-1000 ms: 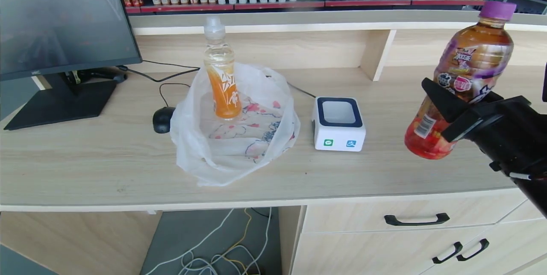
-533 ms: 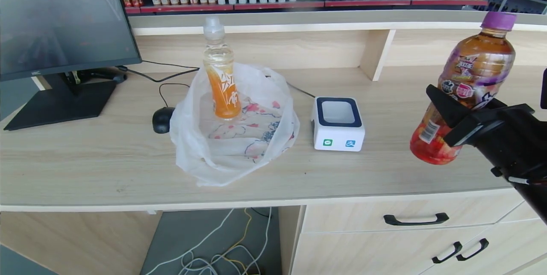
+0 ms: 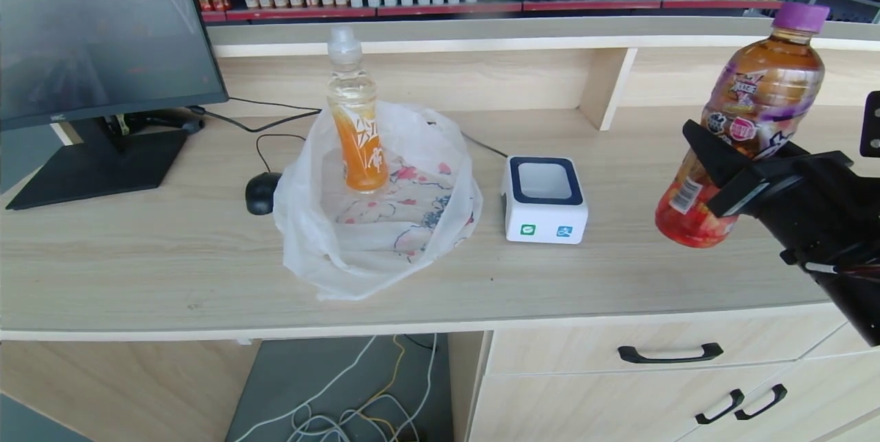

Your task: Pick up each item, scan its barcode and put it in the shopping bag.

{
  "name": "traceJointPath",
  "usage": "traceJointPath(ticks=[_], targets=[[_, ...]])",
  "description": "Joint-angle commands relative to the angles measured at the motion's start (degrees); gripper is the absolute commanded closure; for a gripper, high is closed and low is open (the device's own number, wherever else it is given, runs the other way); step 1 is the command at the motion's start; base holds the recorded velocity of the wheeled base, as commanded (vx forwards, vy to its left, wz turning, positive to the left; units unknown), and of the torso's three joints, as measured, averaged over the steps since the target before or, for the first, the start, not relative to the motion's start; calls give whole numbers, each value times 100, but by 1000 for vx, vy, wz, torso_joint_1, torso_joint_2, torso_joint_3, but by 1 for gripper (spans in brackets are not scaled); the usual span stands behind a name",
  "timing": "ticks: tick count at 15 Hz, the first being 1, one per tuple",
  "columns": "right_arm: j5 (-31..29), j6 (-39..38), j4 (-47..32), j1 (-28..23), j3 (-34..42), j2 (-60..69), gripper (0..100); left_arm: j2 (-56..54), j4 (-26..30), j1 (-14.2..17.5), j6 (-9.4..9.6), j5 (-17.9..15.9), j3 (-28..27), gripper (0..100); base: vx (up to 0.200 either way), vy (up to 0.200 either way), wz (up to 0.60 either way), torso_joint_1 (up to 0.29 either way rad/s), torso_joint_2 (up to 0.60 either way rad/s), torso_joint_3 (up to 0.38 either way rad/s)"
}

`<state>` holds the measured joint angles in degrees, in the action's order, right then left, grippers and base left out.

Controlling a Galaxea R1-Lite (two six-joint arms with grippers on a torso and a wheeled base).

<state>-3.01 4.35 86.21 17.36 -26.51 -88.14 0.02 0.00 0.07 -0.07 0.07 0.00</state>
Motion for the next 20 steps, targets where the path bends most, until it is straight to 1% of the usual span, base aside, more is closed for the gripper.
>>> traceJointPath(ticks=[1, 8, 13, 15, 20], targets=[[2, 4, -8, -40, -56, 7, 100, -2, 0, 1, -1, 1, 0, 0, 0, 200, 0, -2, -2, 7], [11, 13, -8, -40, -231, 7, 100, -2, 0, 1, -10, 1, 0, 0, 0, 200, 0, 4, -3, 4], [11, 13, -8, -48, -223, 7, 100, -2, 0, 1, -19, 1, 0, 0, 0, 200, 0, -1, -1, 0], [11, 13, -8, -48, -214, 7, 100, -2, 0, -7, 7, 1, 0, 0, 0, 200, 0, 2, -5, 0], [11, 57, -8, -48, -135, 25, 100, -2, 0, 1, 7, 1, 0, 0, 0, 0, 0, 0, 0, 0]])
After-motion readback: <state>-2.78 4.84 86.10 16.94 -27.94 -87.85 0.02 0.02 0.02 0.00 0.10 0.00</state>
